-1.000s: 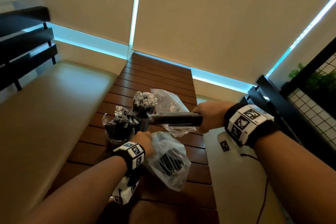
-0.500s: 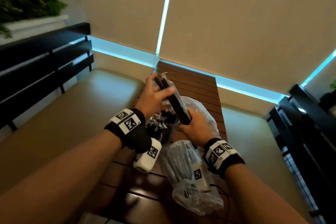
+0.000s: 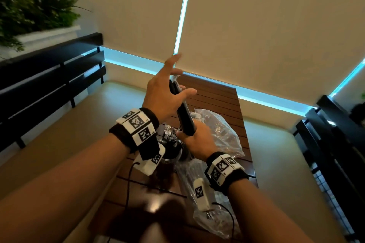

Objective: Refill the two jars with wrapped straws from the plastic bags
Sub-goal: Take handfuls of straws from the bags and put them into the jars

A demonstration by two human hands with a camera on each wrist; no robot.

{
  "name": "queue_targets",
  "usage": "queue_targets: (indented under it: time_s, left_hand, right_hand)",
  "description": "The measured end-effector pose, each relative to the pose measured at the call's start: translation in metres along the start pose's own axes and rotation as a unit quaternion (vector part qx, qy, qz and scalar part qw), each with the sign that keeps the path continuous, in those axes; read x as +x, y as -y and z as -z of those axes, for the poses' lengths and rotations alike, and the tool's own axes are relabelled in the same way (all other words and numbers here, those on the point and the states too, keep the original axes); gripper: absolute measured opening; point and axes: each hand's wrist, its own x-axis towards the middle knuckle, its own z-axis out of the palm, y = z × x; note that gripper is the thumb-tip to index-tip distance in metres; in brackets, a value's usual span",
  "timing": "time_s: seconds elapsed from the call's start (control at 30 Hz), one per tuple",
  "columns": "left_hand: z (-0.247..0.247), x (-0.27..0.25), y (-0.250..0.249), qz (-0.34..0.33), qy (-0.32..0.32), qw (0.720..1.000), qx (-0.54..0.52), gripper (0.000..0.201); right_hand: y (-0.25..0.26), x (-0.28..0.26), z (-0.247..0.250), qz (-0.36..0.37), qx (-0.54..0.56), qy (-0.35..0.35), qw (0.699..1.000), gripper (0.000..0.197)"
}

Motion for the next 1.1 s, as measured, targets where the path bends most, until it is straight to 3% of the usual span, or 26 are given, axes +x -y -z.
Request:
queue_targets:
  time_s: [0.1,0.13,0.27,0.33,0.37,0.43,0.5,0.57,0.63,0.8,0.87,0.97,1.1]
  left_hand:
    - [0.002,0.006,0.001,-0.034,0.049,0.995,0.077,0.021]
    - [-0.001,0.005,0.003,-0.04,0.063,0.992,0.099,0.014]
    - [-0.012,-0.006,0.01,-0.043,0.155,0.977,0.141,0.016]
    - [-0.012,-0.009,0.01,-0.025,0.158,0.98,0.119,0.025]
    - [-0.012,-0.011,0.011,0.006,0.139,0.987,0.081,0.045]
    - [-0.013,-0.013,0.005,0.142,0.083,0.984,-0.064,0.07]
    - [-0.02,-0.013,0.0,0.251,0.07,0.94,-0.221,0.057]
    - [-0.024,-0.011,-0.004,0.266,0.07,0.927,-0.256,0.027]
    - [-0.023,-0.008,-0.005,0.256,0.062,0.93,-0.257,0.018]
    - [-0.002,0.001,0.005,0.168,0.066,0.957,-0.225,0.028]
    - [0.01,0.007,0.009,0.131,0.071,0.969,-0.198,0.03]
    - [0.027,0.014,0.019,0.128,0.057,0.976,-0.166,0.027]
    - [0.034,0.007,0.049,0.147,0.061,0.979,-0.124,0.027]
  right_hand:
    - [0.0,-0.003,-0.002,0.009,0.017,-0.007,1.0,0.026]
    - [0.0,-0.003,-0.003,0.013,0.028,-0.008,0.999,0.029]
    - [-0.002,-0.003,-0.009,0.014,0.043,-0.014,0.999,0.027]
    - [-0.005,-0.002,-0.013,0.015,0.034,-0.042,0.998,0.022]
    - [-0.005,-0.002,-0.013,0.017,0.027,-0.056,0.998,0.018]
    - [0.003,0.002,-0.014,0.032,0.034,-0.078,0.996,0.014]
    - [0.016,0.008,-0.014,0.039,0.069,-0.095,0.992,0.015]
    - [0.028,0.012,-0.013,0.039,0.083,-0.102,0.991,0.011]
    - [0.034,0.014,-0.015,0.047,0.09,-0.09,0.991,0.007]
    - [0.012,0.013,-0.021,0.09,-0.009,-0.003,0.996,0.052]
    - [-0.013,0.009,-0.024,0.074,-0.093,-0.017,0.993,0.072]
    - [-0.041,-0.001,-0.029,0.039,-0.153,-0.033,0.987,0.094]
    - [-0.054,-0.005,-0.043,-0.02,-0.124,0.034,0.992,0.112]
